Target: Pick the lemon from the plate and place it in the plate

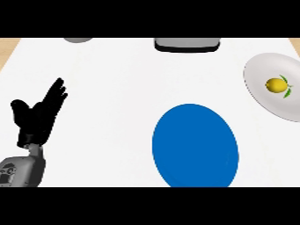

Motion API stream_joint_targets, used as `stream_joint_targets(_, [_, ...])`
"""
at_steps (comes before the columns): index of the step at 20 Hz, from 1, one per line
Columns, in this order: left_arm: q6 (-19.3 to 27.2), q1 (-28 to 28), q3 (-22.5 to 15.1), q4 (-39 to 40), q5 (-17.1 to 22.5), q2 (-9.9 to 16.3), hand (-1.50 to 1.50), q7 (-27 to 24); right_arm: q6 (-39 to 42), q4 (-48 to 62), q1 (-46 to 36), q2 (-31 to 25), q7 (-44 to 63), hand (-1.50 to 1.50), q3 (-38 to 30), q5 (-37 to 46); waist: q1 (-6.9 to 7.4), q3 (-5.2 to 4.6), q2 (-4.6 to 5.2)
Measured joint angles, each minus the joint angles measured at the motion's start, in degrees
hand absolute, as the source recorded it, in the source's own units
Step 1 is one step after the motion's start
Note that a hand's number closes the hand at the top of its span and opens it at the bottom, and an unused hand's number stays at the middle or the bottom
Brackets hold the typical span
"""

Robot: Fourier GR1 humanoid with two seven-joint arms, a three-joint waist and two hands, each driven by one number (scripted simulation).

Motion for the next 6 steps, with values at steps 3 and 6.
stream_joint_targets(3, [0.1,-0.7,0.3,1.9,-0.6,-0.2,0.0,-1.4,0.1,2.2,0.5,-1.7,-0.7,-1.5,0.4,0.0,0.06,0.0,0.06])
stream_joint_targets(6, [-0.4,-0.7,0.6,1.2,-0.2,0.0,0.0,-0.6,0.2,3.2,2.0,-2.5,-1.8,-1.5,0.9,-0.4,0.03,0.0,0.02])
